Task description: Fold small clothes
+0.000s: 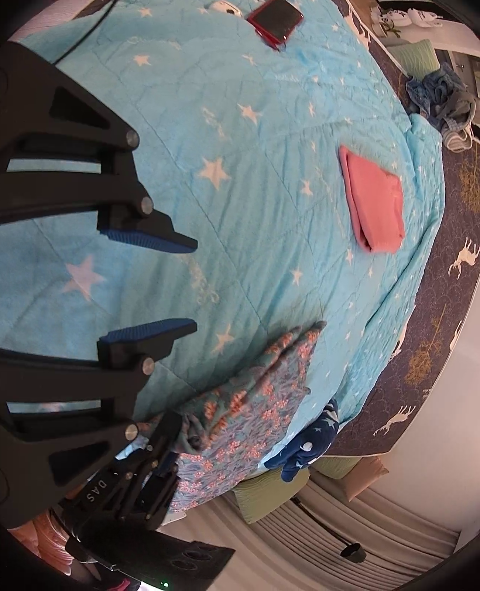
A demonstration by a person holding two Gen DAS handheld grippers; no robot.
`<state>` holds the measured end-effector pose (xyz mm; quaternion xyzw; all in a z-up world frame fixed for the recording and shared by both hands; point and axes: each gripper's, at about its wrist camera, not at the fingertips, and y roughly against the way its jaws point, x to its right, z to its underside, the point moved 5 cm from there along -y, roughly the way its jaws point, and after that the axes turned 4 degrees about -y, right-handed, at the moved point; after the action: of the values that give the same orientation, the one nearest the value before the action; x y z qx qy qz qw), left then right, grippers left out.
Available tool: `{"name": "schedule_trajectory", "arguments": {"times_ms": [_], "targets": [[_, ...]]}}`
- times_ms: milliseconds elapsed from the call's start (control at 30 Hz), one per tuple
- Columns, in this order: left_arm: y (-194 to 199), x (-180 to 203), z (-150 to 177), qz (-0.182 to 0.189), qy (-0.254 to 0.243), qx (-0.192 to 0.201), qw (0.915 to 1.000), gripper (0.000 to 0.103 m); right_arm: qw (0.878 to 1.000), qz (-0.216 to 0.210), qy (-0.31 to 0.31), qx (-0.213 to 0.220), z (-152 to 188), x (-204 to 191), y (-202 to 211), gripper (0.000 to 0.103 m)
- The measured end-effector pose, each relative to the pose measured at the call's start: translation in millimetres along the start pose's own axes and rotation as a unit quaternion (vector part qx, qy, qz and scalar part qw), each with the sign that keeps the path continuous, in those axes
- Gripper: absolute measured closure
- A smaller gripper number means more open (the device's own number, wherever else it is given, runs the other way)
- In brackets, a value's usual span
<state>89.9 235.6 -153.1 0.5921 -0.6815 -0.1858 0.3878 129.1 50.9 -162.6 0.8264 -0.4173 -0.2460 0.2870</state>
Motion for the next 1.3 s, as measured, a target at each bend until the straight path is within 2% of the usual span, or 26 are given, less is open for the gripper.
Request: {"name": "schedule_trajectory", "arguments": {"times_ms": [133,267,400,533,567,633,700,767,967,1167,1300], "targets": [[-10,15,-9,0.01,-0.018,-0.004,0.9998,0.053,0.999,-0.026,-0.037,-0.01,1,9,0,0.091],[-27,28,-19,0.041,-0.022,-0.019,0.9987,0.03,0.998,-0.035,-0.045,-0.008,0,12,2,0.091],[-61,40,-41,0.101,0.003,-0.057,0.9932,0.03,0.998,-0.046,-0.051,-0.009,0,13,1,0.091],[-103,50,-61,0.162,0.057,-0.099,0.9802,0.03,0.997,-0.051,-0.053,-0.007,1,14,3,0.091],[-108,52,-64,0.167,0.062,-0.102,0.9788,0.03,0.997,-0.052,-0.054,-0.006,1,14,5,0.091],[-122,61,-73,0.179,0.062,-0.106,0.9761,0.04,0.997,-0.054,-0.052,-0.004,0,16,6,0.091],[-132,70,-79,0.167,0.042,-0.109,0.979,0.095,0.997,-0.055,-0.051,-0.003,0,17,8,0.091],[-136,75,-83,0.155,0.038,-0.113,0.9806,0.095,0.997,-0.055,-0.051,0.0,-1,18,9,0.091],[-116,94,-96,0.135,-0.001,-0.088,0.9869,0.095,0.996,-0.068,-0.064,0.015,-4,25,22,0.091],[-99,129,-113,0.144,-0.027,-0.075,0.9864,0.095,0.992,-0.081,-0.081,0.052,-9,38,51,0.092],[-96,169,-122,0.149,-0.055,-0.067,0.985,0.095,0.987,-0.09,-0.108,0.079,-12,61,75,0.092]]}}
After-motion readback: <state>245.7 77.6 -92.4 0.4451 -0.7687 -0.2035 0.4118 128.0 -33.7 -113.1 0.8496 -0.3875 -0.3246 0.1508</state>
